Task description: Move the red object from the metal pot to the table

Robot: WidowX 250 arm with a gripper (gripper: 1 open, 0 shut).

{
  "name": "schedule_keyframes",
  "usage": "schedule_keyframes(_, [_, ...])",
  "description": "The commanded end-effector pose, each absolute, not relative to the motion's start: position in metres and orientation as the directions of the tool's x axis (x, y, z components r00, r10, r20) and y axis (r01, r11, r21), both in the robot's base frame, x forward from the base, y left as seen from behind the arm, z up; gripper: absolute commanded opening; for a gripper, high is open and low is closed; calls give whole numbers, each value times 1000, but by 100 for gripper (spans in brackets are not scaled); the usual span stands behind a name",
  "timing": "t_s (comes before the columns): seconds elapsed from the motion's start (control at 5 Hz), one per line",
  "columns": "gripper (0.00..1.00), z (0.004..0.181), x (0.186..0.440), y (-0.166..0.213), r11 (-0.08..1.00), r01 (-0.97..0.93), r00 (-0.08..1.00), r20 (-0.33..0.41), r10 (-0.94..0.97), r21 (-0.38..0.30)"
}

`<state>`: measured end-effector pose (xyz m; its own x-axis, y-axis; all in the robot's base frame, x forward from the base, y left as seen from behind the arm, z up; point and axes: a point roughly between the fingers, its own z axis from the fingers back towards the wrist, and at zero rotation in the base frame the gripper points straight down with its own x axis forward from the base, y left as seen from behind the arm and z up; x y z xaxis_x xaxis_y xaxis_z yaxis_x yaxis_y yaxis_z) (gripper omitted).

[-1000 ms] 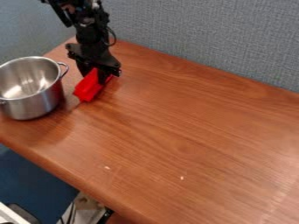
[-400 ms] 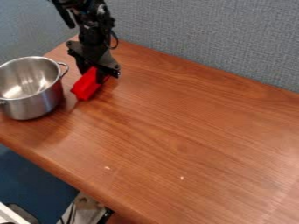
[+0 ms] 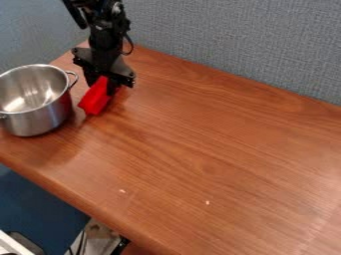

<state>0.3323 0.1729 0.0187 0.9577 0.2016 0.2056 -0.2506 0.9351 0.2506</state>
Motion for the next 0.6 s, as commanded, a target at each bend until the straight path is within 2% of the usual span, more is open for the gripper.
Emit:
schedule_keyframes(0.0, [0, -23, 300, 183, 910, -338, 941, 61, 334, 241])
schedule_keyframes(0.4, [0, -26, 300, 180, 930, -302, 952, 24, 304, 209])
